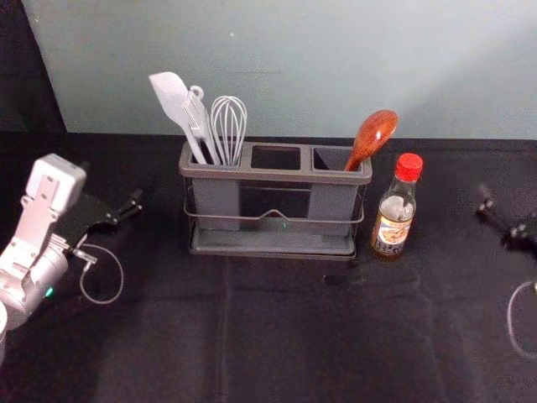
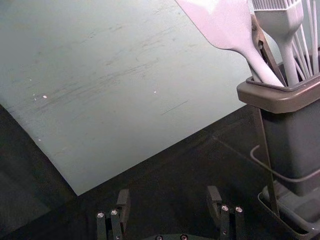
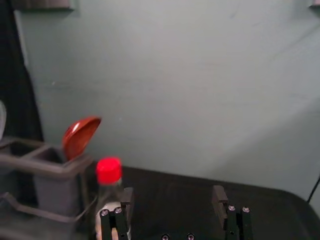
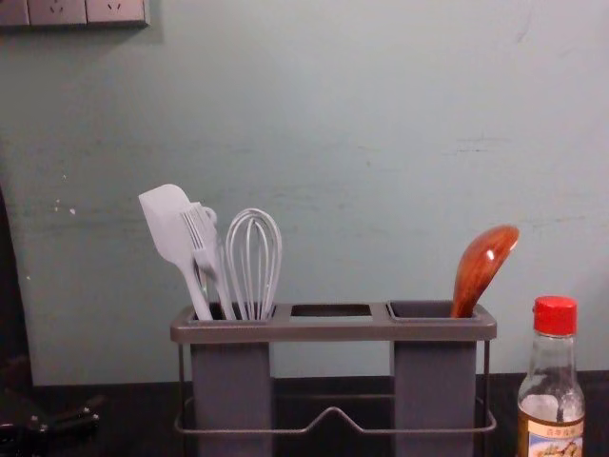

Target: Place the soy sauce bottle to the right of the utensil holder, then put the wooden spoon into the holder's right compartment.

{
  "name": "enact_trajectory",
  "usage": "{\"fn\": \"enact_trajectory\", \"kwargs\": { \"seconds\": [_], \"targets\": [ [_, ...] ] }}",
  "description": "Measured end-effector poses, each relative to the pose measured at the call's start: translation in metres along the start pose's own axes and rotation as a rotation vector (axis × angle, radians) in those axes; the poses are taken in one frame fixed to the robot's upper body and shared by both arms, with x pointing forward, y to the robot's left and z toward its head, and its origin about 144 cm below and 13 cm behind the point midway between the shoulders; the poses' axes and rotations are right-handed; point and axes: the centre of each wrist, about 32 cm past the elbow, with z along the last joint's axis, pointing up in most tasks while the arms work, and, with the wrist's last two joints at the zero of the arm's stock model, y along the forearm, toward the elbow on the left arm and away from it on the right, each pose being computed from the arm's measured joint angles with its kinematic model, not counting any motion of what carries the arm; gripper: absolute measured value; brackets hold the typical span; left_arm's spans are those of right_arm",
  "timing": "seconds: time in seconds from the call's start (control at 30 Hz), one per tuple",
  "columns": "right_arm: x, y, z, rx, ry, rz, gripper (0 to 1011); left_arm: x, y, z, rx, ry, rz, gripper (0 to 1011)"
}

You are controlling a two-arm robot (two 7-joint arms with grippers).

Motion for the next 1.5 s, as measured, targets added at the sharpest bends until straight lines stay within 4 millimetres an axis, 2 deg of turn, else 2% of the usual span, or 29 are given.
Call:
{"fn": "enact_trajectory", "kwargs": {
  "seconds": [0.4, 0.63, 1.03, 1.5],
  "targets": [
    [-0.025, -0.012, -0.030, -0.073, -0.028, 0.095, 1002, 0.000, 0.000, 0.000, 0.000, 0.000, 0.000, 1005],
    [-0.035, -0.011, -0.041, -0.113, -0.020, 0.123, 1003, 0.000, 0.000, 0.000, 0.000, 0.000, 0.000, 1005],
    [-0.035, -0.001, -0.055, -0.160, 0.008, 0.116, 1002, 0.000, 0.000, 0.000, 0.000, 0.000, 0.000, 1005],
    [-0.036, 0.003, -0.058, -0.158, -0.005, 0.145, 1002, 0.000, 0.000, 0.000, 0.000, 0.000, 0.000, 1005]
  ]
}}
